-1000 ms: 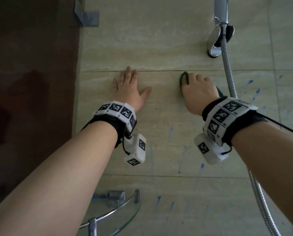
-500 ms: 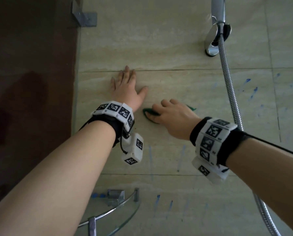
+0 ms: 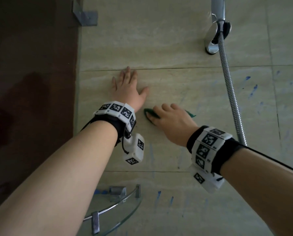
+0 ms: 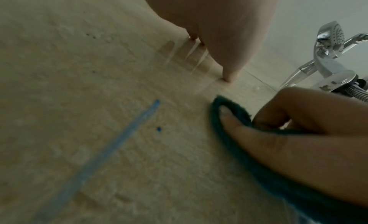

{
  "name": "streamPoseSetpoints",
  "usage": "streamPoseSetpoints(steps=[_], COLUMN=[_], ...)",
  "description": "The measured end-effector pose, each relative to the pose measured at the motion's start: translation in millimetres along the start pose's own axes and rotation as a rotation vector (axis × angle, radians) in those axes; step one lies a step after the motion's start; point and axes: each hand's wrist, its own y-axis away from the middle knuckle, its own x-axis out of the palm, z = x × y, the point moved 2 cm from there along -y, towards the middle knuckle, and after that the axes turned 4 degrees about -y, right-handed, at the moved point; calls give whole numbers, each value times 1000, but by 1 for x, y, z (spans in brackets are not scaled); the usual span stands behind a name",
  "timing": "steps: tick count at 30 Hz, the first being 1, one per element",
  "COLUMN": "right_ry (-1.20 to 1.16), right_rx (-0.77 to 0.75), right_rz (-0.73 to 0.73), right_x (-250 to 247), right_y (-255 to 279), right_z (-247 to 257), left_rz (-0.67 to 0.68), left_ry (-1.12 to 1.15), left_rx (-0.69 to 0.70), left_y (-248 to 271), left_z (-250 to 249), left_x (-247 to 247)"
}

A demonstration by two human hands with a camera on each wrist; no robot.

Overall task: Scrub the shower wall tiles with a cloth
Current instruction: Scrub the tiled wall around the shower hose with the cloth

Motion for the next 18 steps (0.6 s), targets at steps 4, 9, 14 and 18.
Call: streamPoseSetpoints(steps=[4,9,14,18], right_ry=[59,-37,-132,-40], right_rx=[51,564,601,237], right_rz=[-4,36,68,50], right_x=[-2,-5,-2,1], right_y=[3,4,12,16], right_z=[-20,-73,-64,-20], left_rz=[0,-17,-30,-12], left_ry=[-6,-4,34,23], left_rx=[0,-13,-19,-24], left_y=[0,1,3,4], left_z=[-3,-6,-7,-10], left_x=[-1,3,7,5])
